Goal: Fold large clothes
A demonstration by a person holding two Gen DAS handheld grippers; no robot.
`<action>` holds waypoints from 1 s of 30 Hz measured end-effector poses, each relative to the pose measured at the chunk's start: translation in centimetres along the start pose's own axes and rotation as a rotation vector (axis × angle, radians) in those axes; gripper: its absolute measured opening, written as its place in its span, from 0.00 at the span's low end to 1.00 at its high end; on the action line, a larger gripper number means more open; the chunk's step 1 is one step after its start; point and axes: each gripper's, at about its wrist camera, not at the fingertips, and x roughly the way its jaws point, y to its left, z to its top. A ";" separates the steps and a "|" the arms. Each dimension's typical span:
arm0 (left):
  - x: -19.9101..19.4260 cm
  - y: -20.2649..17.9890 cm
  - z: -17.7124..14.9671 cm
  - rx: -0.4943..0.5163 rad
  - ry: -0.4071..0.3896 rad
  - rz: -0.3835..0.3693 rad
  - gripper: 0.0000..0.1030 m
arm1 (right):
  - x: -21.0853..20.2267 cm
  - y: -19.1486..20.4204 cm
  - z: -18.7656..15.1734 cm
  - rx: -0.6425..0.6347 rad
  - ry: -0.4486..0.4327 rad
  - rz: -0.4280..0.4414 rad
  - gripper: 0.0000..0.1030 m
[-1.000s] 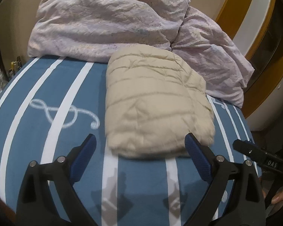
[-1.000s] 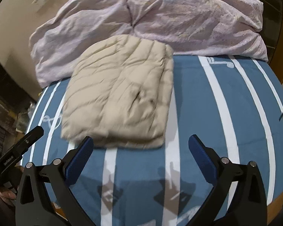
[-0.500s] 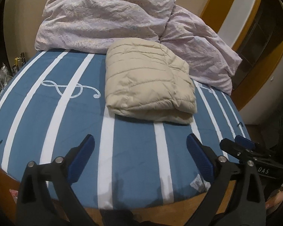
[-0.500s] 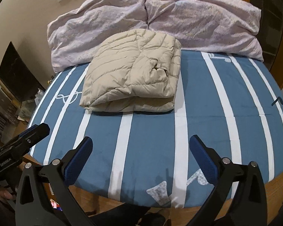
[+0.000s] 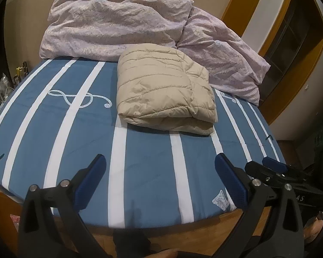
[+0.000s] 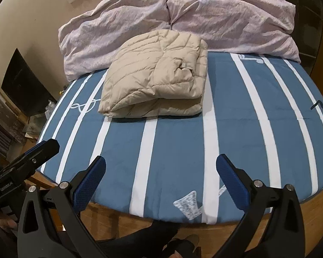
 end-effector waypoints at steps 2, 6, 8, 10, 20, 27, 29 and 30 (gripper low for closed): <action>0.0 0.0 0.0 -0.002 0.002 0.002 0.98 | -0.3 0.2 -0.1 -0.003 -0.013 0.006 0.99; -0.1 -0.1 -0.3 -0.004 0.005 -0.002 0.98 | -0.9 0.6 -0.1 -0.018 -0.039 -0.003 0.99; -0.3 -0.1 -0.3 -0.001 0.000 -0.006 0.98 | -1.0 0.6 -0.2 -0.019 -0.045 -0.008 0.99; -0.3 -0.2 -0.3 0.003 -0.004 -0.007 0.98 | -1.0 0.6 -0.1 -0.016 -0.046 -0.011 0.99; -0.5 -0.5 0.0 0.003 -0.019 -0.004 0.98 | -1.1 0.4 -0.1 -0.006 -0.056 -0.010 0.99; -0.7 -0.4 -0.1 0.006 -0.021 -0.002 0.98 | -1.2 0.2 0.0 -0.007 -0.058 -0.006 0.99; -0.7 -0.4 -0.1 0.006 -0.020 -0.003 0.98 | -1.2 0.3 0.0 -0.008 -0.060 -0.005 0.99; -0.7 -0.4 -0.1 0.006 -0.020 -0.002 0.98 | -1.3 0.3 0.1 -0.007 -0.061 -0.005 0.99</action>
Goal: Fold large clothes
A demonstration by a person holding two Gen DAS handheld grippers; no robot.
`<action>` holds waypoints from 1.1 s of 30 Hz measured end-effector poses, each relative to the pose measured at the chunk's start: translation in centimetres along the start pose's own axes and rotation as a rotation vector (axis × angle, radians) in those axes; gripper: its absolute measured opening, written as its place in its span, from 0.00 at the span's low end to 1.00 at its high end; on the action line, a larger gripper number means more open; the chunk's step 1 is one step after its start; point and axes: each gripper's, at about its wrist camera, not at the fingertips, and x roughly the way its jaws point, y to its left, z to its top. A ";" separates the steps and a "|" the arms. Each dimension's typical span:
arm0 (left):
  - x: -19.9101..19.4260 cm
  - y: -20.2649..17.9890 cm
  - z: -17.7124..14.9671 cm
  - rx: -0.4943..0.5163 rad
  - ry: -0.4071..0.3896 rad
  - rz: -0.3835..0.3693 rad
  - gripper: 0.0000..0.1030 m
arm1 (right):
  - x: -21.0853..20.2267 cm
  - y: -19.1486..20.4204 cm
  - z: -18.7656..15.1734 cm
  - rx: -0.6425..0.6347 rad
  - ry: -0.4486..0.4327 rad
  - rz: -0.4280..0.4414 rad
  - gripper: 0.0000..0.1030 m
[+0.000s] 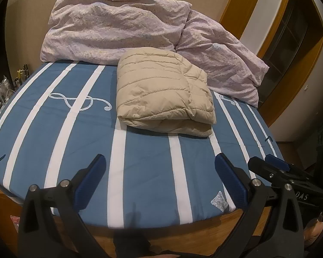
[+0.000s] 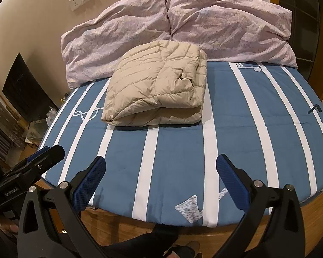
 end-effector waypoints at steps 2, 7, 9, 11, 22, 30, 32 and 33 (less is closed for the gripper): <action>0.0 0.0 0.0 0.000 0.000 0.000 0.98 | 0.0 0.1 0.0 0.001 -0.001 -0.001 0.99; 0.0 0.1 0.1 -0.001 -0.002 0.001 0.98 | 0.0 0.1 0.1 0.002 -0.001 -0.001 0.99; 0.0 0.1 0.1 0.000 -0.002 0.000 0.98 | 0.0 0.1 0.1 0.001 -0.001 -0.001 0.99; -0.1 0.1 0.1 0.000 -0.002 0.000 0.98 | 0.1 0.1 0.1 0.001 -0.001 -0.001 0.99; -0.1 0.1 0.2 0.001 -0.001 0.001 0.98 | 0.1 0.1 0.1 0.004 0.001 0.001 0.99; 0.0 0.1 0.4 0.002 -0.005 -0.004 0.98 | 0.2 0.1 0.2 0.005 0.002 0.002 0.99; 0.0 0.1 0.5 0.001 -0.005 -0.005 0.98 | 0.3 0.1 0.3 0.006 0.002 0.002 0.99; 0.0 0.1 0.5 0.001 -0.005 -0.004 0.98 | 0.3 0.1 0.3 0.008 0.002 0.001 0.99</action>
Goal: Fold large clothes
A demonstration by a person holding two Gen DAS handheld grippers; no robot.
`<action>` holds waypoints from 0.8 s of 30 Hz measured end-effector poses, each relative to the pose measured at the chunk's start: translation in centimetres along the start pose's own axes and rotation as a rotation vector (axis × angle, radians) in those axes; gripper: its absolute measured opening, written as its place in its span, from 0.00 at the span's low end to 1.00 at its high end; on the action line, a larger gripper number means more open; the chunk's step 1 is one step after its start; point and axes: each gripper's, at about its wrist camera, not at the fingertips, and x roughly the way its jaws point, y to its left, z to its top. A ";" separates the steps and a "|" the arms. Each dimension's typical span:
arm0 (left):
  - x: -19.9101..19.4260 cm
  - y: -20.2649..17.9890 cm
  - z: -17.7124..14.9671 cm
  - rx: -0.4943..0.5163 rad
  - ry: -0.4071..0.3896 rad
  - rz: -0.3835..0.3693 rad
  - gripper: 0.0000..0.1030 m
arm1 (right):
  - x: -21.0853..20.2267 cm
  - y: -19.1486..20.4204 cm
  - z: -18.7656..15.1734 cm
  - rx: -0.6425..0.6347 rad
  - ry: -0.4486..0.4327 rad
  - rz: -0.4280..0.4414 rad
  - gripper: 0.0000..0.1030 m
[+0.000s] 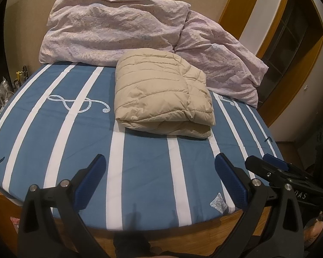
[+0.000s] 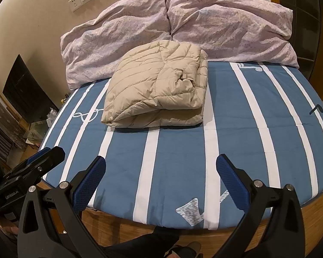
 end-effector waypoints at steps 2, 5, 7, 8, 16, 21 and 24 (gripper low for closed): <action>0.0 -0.1 -0.1 0.000 0.000 0.001 0.98 | 0.0 0.1 0.0 -0.001 -0.001 -0.001 0.99; 0.0 -0.1 0.0 -0.001 0.000 0.001 0.98 | 0.0 0.0 0.0 -0.003 0.000 0.000 0.99; 0.0 -0.1 -0.1 -0.001 0.000 0.001 0.98 | 0.0 0.1 0.1 -0.003 -0.001 0.000 0.99; 0.0 -0.1 -0.1 0.000 0.001 0.000 0.98 | 0.0 0.0 0.1 -0.003 -0.001 0.000 0.99; 0.1 -0.2 -0.1 -0.001 0.000 0.002 0.98 | 0.1 0.0 0.3 0.003 0.001 -0.001 0.99; 0.0 -0.1 -0.1 -0.002 0.000 0.002 0.98 | 0.1 0.0 0.2 0.001 0.001 0.000 0.99; 0.2 -0.2 -0.1 -0.005 0.001 0.005 0.98 | 0.1 0.0 0.2 0.003 0.002 -0.001 0.99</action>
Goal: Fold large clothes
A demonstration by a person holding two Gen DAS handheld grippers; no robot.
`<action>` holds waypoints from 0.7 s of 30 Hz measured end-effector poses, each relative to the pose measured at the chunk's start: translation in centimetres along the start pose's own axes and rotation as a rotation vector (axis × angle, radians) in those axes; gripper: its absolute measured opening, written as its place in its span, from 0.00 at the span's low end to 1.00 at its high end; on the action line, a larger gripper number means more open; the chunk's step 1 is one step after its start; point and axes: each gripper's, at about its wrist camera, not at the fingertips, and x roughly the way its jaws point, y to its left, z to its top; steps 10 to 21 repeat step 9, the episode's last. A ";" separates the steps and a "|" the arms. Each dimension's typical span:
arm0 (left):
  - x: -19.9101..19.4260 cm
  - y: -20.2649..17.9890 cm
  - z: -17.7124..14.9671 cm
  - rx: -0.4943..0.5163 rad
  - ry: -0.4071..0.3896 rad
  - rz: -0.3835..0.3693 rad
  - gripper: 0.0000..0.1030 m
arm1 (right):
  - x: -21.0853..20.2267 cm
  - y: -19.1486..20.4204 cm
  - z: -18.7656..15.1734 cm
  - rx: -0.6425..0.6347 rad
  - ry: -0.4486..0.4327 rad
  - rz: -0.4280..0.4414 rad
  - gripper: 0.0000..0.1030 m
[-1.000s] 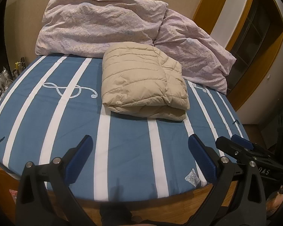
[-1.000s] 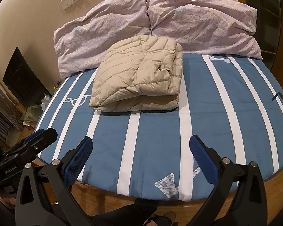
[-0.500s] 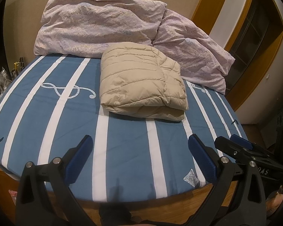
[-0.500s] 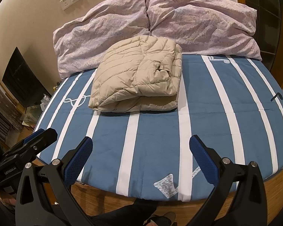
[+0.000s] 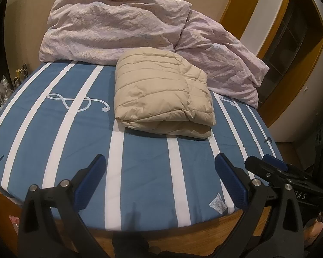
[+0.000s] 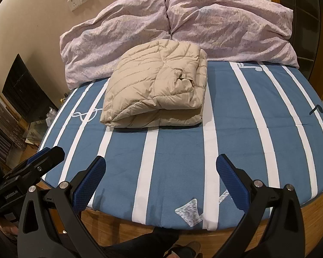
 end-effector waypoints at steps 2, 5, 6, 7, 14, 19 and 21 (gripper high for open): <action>0.0 0.0 0.0 0.002 0.000 0.000 0.98 | 0.0 0.0 0.0 0.000 -0.001 0.000 0.99; 0.0 0.0 0.0 0.003 0.000 0.000 0.98 | 0.0 -0.1 0.0 0.000 -0.001 0.000 0.99; 0.0 0.0 0.1 0.003 0.000 0.000 0.98 | 0.0 -0.1 0.0 0.000 -0.001 0.000 0.99; 0.0 0.0 0.0 0.002 0.000 0.000 0.98 | 0.0 -0.1 0.0 -0.001 -0.001 0.000 0.99; 0.0 0.0 0.0 -0.001 0.001 0.000 0.98 | 0.0 -0.2 0.0 -0.001 0.000 0.001 0.99; 0.0 0.0 0.0 -0.001 0.001 0.000 0.98 | 0.0 -0.2 0.0 -0.001 0.000 0.001 0.99; 0.0 0.0 0.0 -0.001 0.001 0.000 0.98 | 0.0 -0.2 0.0 -0.001 0.000 0.001 0.99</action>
